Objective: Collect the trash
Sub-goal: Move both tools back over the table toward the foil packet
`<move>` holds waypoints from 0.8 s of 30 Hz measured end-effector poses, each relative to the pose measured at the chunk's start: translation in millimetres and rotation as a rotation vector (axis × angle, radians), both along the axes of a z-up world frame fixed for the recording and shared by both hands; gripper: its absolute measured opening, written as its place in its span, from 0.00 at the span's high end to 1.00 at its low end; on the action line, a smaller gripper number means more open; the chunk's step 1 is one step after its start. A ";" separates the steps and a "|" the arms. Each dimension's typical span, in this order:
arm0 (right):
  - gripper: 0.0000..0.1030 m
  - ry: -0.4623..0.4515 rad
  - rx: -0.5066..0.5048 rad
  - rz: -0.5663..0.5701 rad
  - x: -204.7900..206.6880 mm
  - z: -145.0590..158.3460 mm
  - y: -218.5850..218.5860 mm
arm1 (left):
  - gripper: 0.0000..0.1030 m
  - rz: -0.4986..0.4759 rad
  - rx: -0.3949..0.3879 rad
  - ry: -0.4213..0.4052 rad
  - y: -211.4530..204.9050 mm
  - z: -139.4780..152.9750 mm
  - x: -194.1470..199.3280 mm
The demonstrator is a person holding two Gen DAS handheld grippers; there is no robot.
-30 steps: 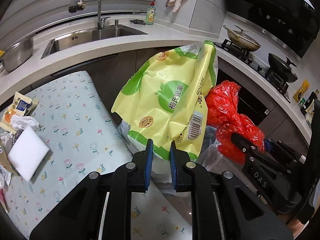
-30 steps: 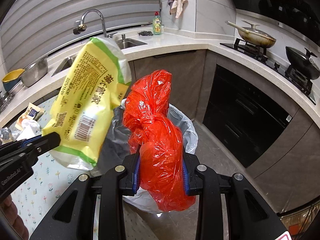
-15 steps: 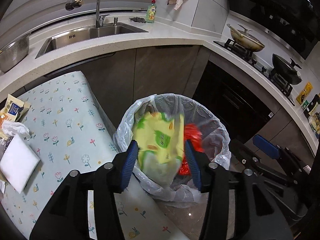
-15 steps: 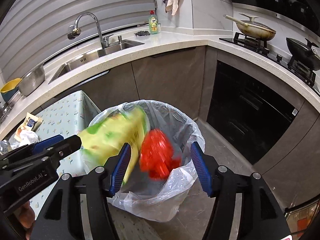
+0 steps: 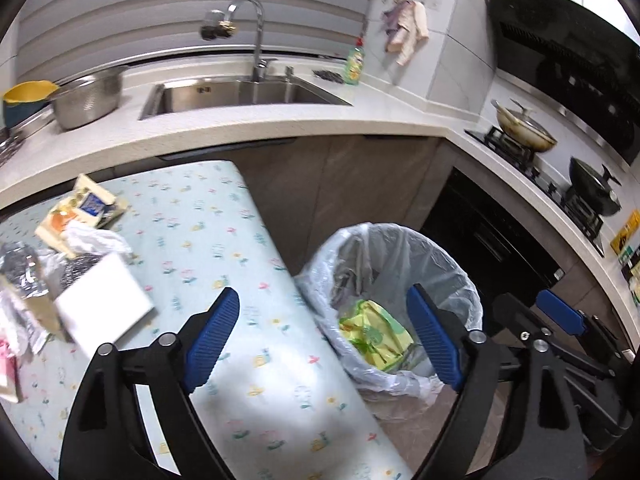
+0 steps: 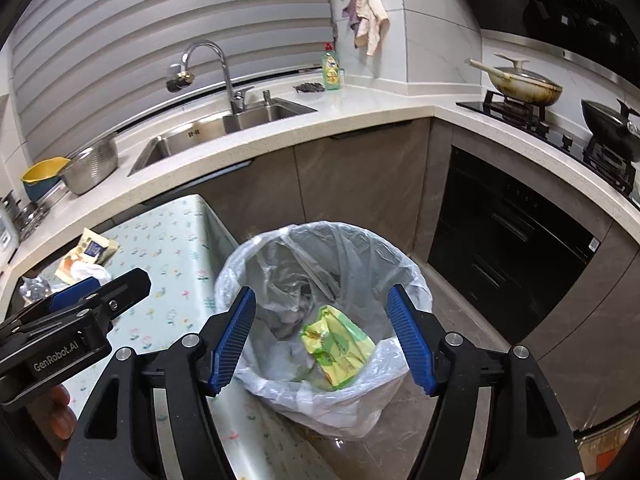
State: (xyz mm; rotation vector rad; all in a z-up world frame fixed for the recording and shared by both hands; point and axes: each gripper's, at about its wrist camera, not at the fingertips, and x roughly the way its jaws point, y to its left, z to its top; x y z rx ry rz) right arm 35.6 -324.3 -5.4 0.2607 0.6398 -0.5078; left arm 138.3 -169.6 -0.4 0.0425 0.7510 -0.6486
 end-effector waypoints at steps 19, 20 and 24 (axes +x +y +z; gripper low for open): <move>0.32 -0.022 -0.060 0.241 29.1 26.5 134.9 | 0.13 0.343 -0.008 -0.004 181.2 15.0 13.7; 0.32 -0.019 -0.060 0.255 31.6 26.6 143.4 | 0.13 0.358 -0.007 -0.001 191.7 14.7 14.6; 0.32 -0.009 -0.063 0.304 39.5 24.8 174.8 | 0.13 0.405 0.012 0.000 226.5 12.5 14.6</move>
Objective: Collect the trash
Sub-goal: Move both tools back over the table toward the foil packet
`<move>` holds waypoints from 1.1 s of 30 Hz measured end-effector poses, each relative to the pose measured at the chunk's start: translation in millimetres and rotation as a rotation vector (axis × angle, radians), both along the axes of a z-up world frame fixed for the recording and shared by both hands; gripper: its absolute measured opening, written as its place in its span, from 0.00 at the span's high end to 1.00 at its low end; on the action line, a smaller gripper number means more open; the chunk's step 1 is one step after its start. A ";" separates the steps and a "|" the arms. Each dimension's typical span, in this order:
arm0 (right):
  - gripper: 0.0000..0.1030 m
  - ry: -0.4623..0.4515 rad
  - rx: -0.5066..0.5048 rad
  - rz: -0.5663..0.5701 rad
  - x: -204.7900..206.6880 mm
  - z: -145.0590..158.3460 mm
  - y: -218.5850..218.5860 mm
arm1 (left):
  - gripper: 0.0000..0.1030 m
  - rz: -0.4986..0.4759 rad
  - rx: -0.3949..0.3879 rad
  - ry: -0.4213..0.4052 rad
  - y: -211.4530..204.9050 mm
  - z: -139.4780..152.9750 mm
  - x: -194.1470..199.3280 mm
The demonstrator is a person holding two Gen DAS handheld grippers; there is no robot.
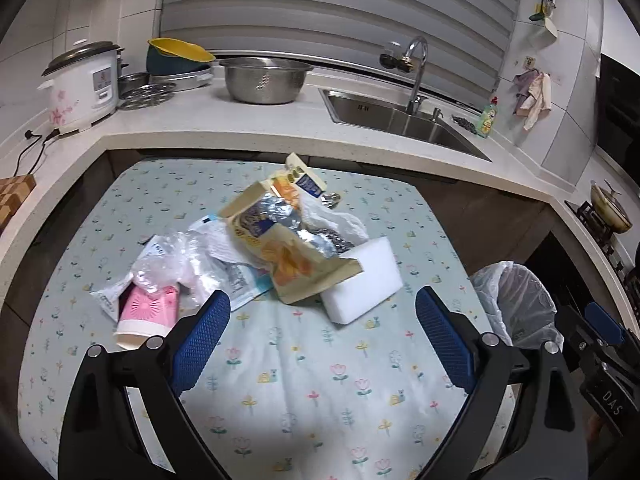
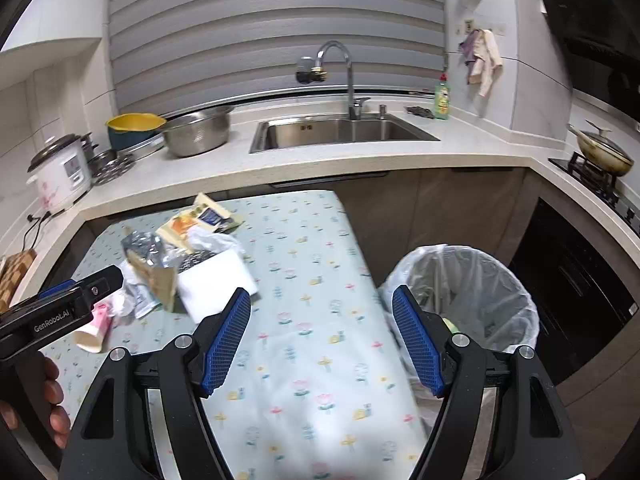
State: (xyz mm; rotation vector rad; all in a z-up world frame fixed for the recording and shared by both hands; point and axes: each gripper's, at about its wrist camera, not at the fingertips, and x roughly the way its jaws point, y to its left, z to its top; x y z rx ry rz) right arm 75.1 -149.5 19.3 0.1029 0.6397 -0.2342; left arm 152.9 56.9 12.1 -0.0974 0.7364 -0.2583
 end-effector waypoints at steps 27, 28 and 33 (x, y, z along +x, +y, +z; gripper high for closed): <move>0.32 0.121 -0.042 0.255 129.0 -46.3 134.1 | 0.13 0.118 0.105 0.098 151.0 -48.9 50.9; 0.32 0.126 -0.046 0.259 133.8 -49.0 135.8 | 0.13 0.119 0.108 0.103 153.1 -51.1 54.2; 0.32 0.155 -0.071 0.277 158.4 -63.6 144.8 | 0.13 0.114 0.105 0.129 162.8 -65.0 69.8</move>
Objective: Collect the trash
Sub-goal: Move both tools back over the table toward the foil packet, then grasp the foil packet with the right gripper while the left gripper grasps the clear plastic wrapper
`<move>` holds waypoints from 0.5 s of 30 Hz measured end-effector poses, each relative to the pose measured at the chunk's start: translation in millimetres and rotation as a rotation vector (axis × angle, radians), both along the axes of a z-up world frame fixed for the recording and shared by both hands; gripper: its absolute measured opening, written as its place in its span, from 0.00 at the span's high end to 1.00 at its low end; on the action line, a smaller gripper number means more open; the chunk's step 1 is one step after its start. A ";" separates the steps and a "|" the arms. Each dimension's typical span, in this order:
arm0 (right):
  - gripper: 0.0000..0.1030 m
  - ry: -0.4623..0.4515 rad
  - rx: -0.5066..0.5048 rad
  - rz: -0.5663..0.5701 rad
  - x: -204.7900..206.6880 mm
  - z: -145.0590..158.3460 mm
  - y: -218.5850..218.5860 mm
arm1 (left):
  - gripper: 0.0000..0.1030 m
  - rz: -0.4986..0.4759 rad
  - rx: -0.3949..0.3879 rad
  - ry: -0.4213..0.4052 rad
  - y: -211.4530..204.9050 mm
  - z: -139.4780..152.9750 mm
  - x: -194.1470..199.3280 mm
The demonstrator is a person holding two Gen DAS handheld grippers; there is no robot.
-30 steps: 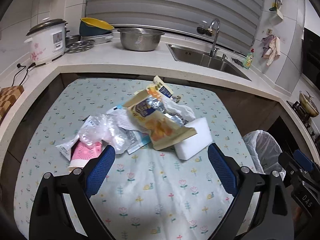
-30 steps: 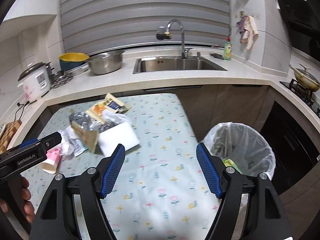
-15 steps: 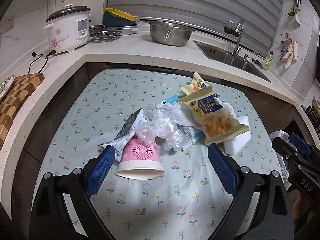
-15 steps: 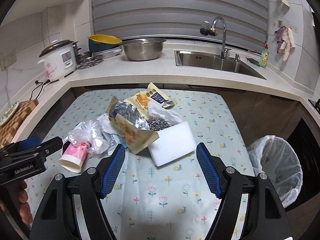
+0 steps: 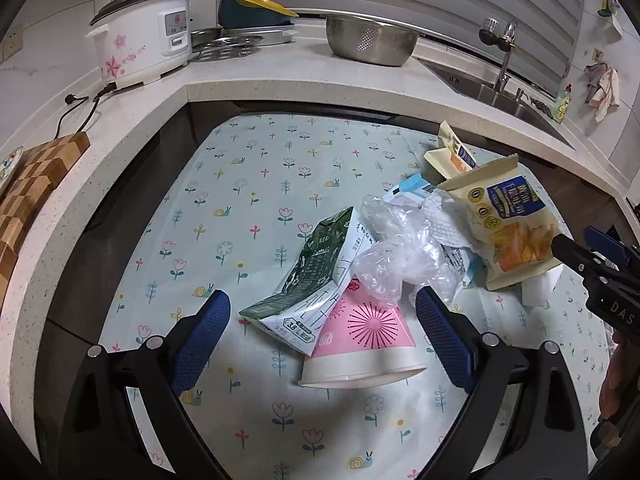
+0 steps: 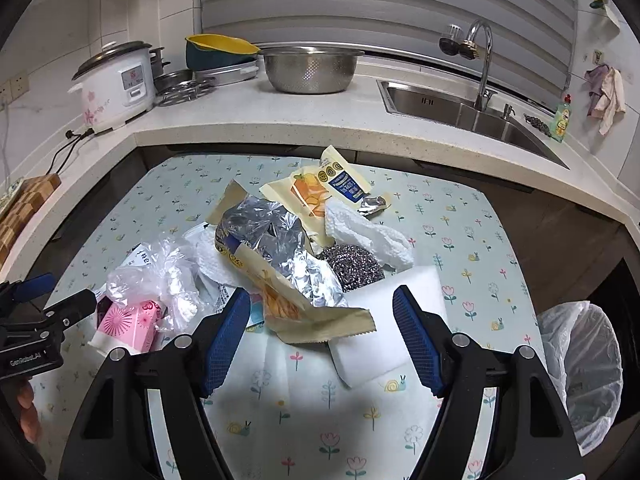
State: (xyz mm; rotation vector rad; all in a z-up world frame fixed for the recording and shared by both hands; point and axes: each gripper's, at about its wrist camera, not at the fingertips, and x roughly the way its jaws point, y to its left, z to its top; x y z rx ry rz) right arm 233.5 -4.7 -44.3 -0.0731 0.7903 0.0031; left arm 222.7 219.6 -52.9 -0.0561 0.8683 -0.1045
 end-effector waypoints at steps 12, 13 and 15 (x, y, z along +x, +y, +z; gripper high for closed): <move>0.50 0.029 -0.003 0.014 25.1 -18.0 8.0 | 0.13 -0.006 -0.022 0.015 -1.0 -7.1 10.3; 0.55 0.034 0.006 0.020 23.2 -18.2 7.3 | 0.13 -0.012 -0.021 0.012 -3.7 -6.3 11.0; 0.75 0.046 0.031 0.025 19.6 -17.6 5.4 | 0.13 -0.025 -0.018 0.007 -11.9 -5.3 12.2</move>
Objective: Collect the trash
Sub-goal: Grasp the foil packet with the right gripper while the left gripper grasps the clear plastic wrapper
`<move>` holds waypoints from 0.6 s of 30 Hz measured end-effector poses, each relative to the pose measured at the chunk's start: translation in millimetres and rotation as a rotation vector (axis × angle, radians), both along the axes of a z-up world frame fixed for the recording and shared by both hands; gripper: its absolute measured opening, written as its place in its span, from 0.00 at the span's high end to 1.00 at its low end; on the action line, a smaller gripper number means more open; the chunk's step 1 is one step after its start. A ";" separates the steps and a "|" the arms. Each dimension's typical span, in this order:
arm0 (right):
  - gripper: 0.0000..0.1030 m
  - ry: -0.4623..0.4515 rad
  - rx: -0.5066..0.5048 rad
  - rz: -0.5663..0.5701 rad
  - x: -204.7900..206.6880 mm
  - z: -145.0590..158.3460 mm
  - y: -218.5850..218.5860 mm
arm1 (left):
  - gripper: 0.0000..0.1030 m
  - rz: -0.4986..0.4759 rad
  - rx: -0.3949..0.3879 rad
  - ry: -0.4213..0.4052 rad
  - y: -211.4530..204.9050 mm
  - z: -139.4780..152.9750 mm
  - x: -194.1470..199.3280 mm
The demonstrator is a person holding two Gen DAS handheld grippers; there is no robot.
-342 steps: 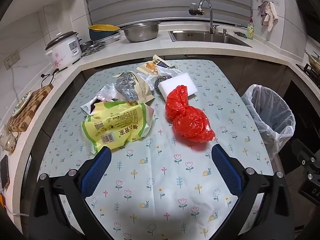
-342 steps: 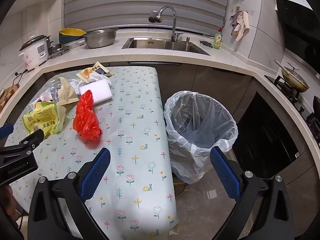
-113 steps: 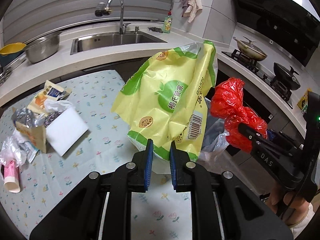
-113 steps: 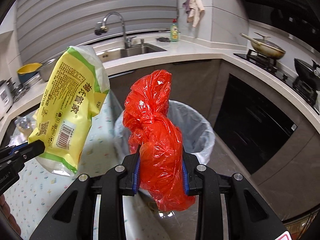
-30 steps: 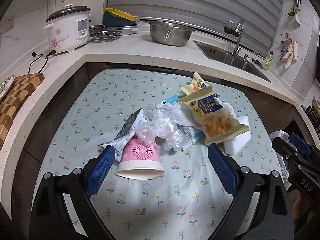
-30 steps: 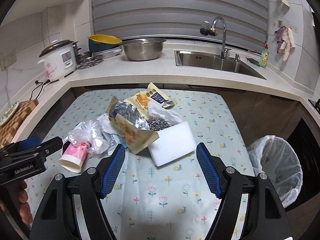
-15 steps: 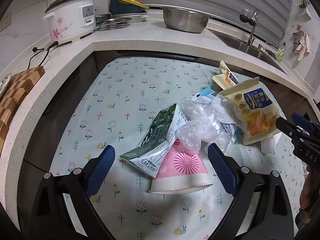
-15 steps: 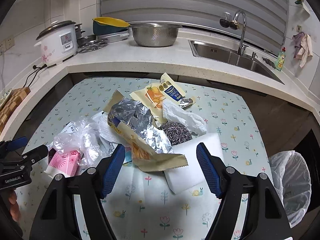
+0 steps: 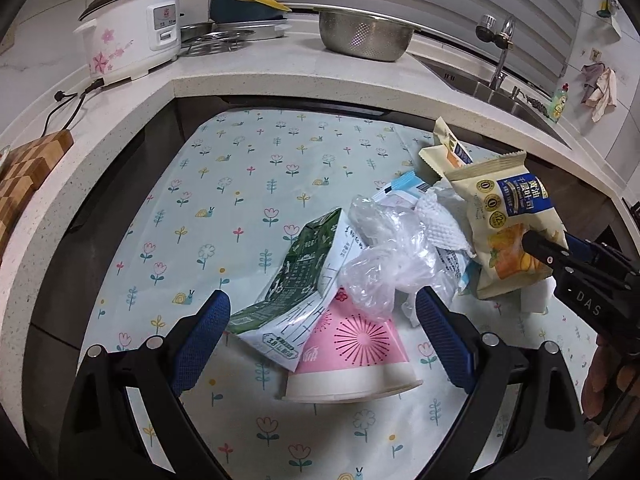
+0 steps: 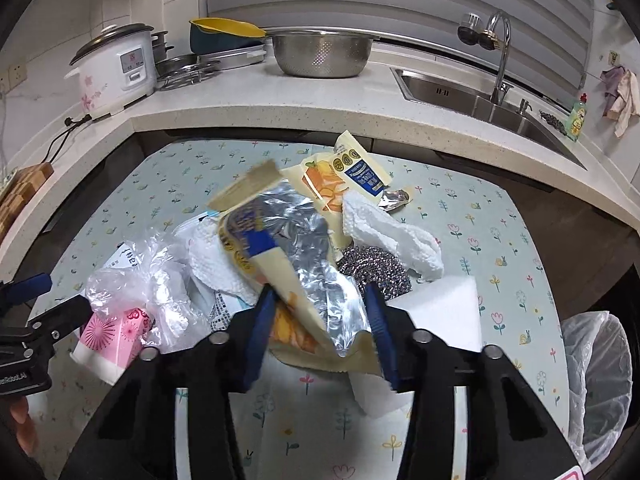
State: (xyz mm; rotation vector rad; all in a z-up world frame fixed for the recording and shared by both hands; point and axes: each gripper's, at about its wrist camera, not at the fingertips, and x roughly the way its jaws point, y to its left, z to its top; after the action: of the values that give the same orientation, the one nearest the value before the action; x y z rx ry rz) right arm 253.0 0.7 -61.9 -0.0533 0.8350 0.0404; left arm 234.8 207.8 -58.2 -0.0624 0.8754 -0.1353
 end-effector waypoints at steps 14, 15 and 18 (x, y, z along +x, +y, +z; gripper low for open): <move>0.98 -0.024 0.097 -0.012 -58.8 16.5 -11.3 | 0.13 -0.037 0.006 0.000 -47.2 -7.4 19.9; 0.98 -0.026 0.097 -0.017 -61.3 17.4 -12.9 | 0.13 -0.037 0.010 0.000 -49.9 -7.9 21.2; 0.98 -0.023 0.116 -0.025 -66.2 18.0 -18.3 | 0.13 -0.036 0.024 0.000 -58.0 -10.4 26.1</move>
State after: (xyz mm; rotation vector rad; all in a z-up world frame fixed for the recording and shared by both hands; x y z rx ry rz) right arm 186.8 -17.6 -43.9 0.0660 0.8091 0.0651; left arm 260.9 149.8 -68.6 -0.0241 0.8780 -0.1587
